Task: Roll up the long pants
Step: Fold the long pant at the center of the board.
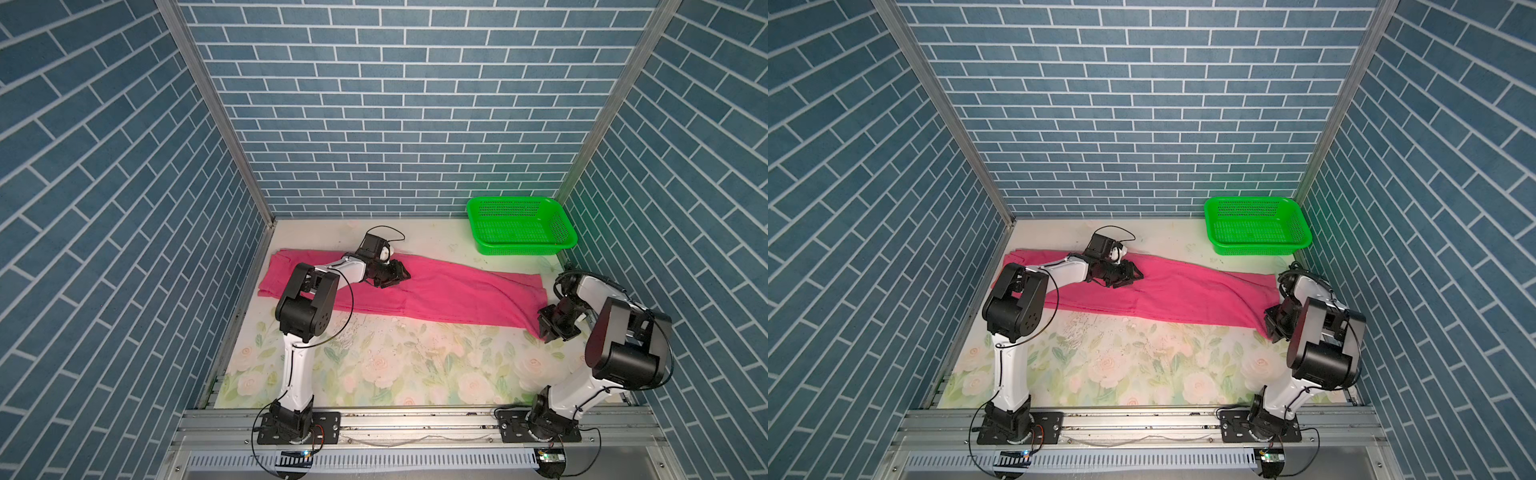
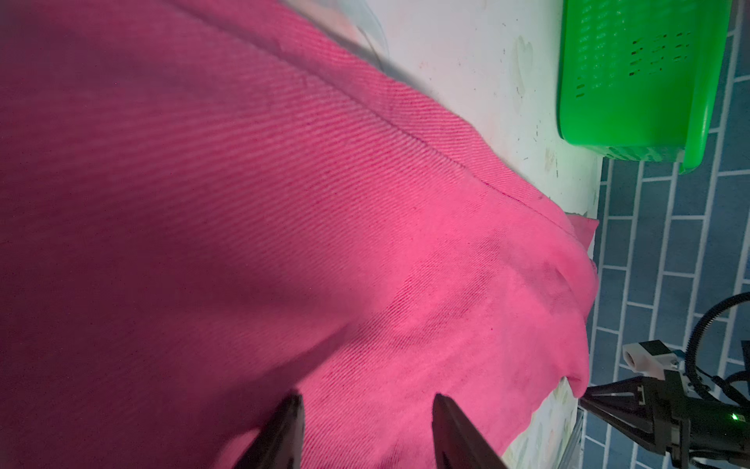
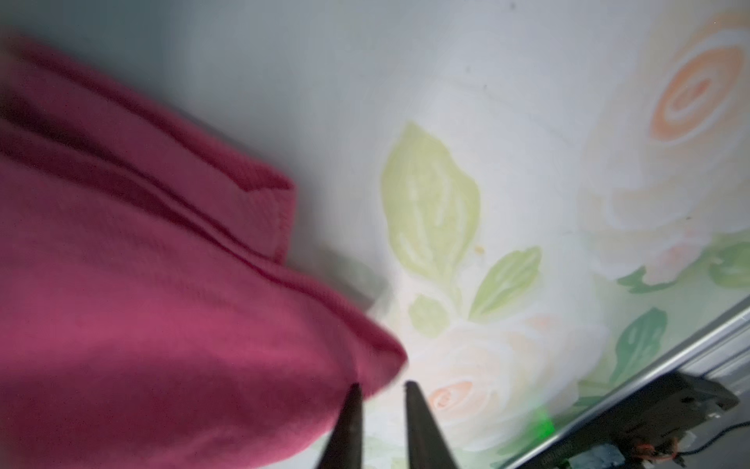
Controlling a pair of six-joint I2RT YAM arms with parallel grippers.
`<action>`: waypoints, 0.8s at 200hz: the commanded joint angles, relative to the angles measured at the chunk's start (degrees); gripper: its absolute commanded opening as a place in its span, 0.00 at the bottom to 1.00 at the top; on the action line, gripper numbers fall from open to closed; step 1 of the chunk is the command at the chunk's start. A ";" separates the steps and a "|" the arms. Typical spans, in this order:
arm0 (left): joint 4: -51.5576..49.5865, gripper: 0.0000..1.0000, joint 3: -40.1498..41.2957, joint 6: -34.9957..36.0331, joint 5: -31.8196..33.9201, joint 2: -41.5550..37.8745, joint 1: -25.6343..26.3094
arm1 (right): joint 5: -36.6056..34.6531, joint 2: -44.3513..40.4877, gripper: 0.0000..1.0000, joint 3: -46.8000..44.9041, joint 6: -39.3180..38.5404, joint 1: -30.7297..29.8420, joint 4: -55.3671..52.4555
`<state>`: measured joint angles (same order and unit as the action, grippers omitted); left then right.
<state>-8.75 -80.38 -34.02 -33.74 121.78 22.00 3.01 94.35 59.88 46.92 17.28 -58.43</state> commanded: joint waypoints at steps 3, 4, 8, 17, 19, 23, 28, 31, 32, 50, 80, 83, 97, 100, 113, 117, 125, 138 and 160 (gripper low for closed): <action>-2.32 0.55 0.41 0.58 2.89 2.74 -1.12 | 0.35 -0.79 0.43 5.53 0.09 -0.05 -4.17; -2.32 0.55 0.36 0.56 2.89 2.75 -1.10 | 0.52 -0.68 0.43 5.79 0.06 -0.05 -4.25; -2.32 0.55 0.32 0.54 2.81 2.89 -1.14 | 0.81 -0.21 0.44 7.04 -0.13 -0.05 -4.84; -2.43 0.55 0.15 0.58 2.82 2.91 -1.18 | 1.33 0.75 0.45 10.06 -0.25 -0.05 -6.24; -2.48 0.55 0.14 0.61 2.80 2.93 -1.17 | 1.46 0.93 0.45 10.78 -0.25 -0.05 -6.45; -2.52 0.55 0.06 0.62 2.82 2.96 -1.17 | 1.69 1.15 0.46 12.17 -0.10 -0.05 -6.94; -2.58 0.55 0.05 0.63 2.87 2.94 -1.19 | 1.74 1.34 0.46 13.99 0.20 -0.05 -7.54; -2.60 0.55 0.09 0.62 2.88 2.88 -1.17 | 1.74 1.44 0.46 15.04 0.38 -0.05 -7.87; -2.63 0.55 0.11 0.62 2.89 2.86 -1.17 | 1.74 1.49 0.46 15.46 0.42 -0.05 -7.94; -2.63 0.55 0.31 0.72 2.93 2.68 -1.24 | 1.71 3.35 0.45 23.54 0.57 0.01 -8.59; -2.56 0.55 0.68 0.63 2.45 2.90 -1.45 | 6.09 16.35 0.39 39.97 -1.74 0.60 -9.30; -2.50 0.55 0.66 0.62 2.45 2.85 -1.51 | 6.40 17.97 0.39 41.88 -1.94 0.57 -9.67; -2.44 0.55 0.84 0.62 2.45 2.66 -1.69 | 7.98 23.99 0.37 47.22 -2.23 0.52 -9.56; -2.35 0.55 0.91 0.62 2.38 2.60 -1.76 | 8.22 24.89 0.36 47.78 -2.14 0.56 -9.29; -2.45 0.55 1.13 0.62 2.29 2.33 -1.96 | 8.75 28.08 0.35 49.30 -1.54 0.56 -8.13; -2.45 0.55 1.15 0.62 2.34 2.25 -2.04 | 8.94 28.80 0.35 49.44 -1.29 0.61 -7.85; -2.52 0.55 1.40 0.73 2.34 1.94 -2.21 | 9.12 29.88 0.35 49.27 -0.80 0.56 -7.24; -2.45 0.55 1.87 0.80 2.53 1.38 -2.44 | 9.70 30.62 0.35 47.61 0.19 0.56 -5.61; -2.55 0.55 2.70 1.30 2.62 0.87 -2.82 | 10.97 30.73 0.34 43.87 2.00 0.56 -2.79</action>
<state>-8.25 -80.05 -34.00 -34.57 121.84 20.71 11.86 126.04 105.84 45.39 17.69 -62.35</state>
